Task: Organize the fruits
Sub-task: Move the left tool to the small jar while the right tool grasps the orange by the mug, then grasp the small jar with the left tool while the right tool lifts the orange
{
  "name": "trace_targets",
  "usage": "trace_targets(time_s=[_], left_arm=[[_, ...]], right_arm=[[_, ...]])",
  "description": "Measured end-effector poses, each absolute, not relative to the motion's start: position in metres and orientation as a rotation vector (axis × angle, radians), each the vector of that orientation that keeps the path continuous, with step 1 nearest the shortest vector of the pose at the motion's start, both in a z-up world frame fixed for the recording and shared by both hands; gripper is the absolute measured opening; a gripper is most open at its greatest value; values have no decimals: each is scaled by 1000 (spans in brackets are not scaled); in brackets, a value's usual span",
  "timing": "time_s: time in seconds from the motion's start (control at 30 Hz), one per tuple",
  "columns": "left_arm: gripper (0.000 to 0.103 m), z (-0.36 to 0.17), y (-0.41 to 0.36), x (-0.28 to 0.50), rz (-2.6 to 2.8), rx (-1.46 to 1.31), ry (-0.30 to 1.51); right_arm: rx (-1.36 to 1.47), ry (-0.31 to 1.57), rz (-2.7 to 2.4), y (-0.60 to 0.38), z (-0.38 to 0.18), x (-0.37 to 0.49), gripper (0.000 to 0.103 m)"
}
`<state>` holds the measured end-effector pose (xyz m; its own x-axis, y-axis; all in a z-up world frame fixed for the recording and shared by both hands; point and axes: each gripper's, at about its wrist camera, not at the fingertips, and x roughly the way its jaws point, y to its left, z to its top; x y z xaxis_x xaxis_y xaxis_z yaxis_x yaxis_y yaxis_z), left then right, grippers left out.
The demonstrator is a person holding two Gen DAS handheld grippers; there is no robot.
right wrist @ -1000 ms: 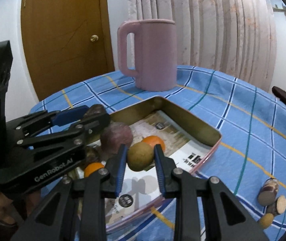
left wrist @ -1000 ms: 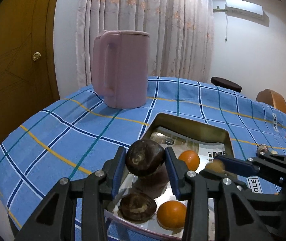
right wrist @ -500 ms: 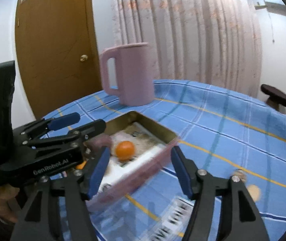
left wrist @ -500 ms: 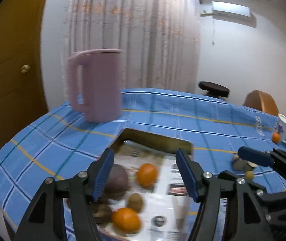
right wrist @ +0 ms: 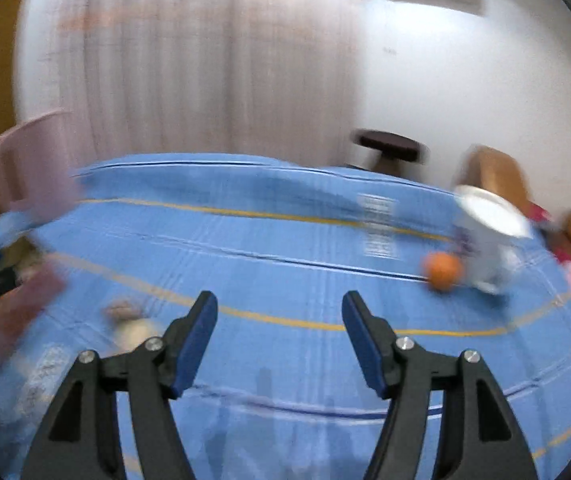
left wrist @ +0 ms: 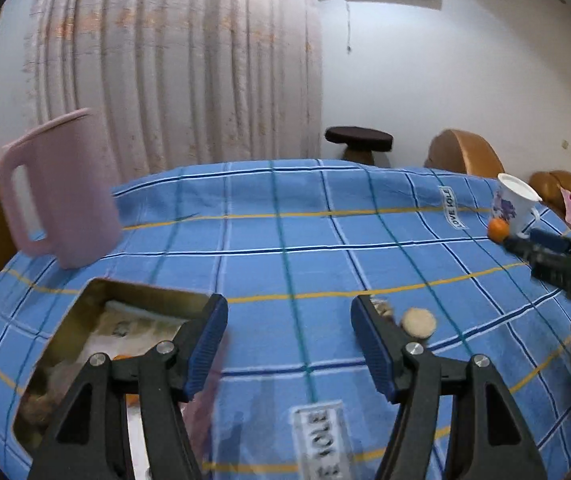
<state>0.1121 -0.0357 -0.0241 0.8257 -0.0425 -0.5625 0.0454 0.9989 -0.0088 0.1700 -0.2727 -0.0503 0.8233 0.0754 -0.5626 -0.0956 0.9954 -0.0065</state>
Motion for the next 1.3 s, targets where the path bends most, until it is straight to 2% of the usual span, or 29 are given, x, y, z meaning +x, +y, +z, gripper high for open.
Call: trace_targets(time_s=[0.17,0.43,0.67,0.77,0.93,1.3], left_arm=[[66,-30,-51,154,-87,-32,661],[66,-46,-58,196,-89,-54,711],[66,-59,-42,216,-84,-116,754],[66,-56,-33,216,-77,-140,744],[66,-56,-33,206,-128,-151,754],[65,-69,-59,181,-216,-103,775]], right_arm=[[80,688,-102,-334,-64,219,67],[102,792,-231,-347,-86,280,64],[129,830,-301,-359,-95,304,52],[154,846,-295,-364,-98,313,50],[180,838,-217,-363,-93,296,48],[134,693,48,-293,-57,173,48]])
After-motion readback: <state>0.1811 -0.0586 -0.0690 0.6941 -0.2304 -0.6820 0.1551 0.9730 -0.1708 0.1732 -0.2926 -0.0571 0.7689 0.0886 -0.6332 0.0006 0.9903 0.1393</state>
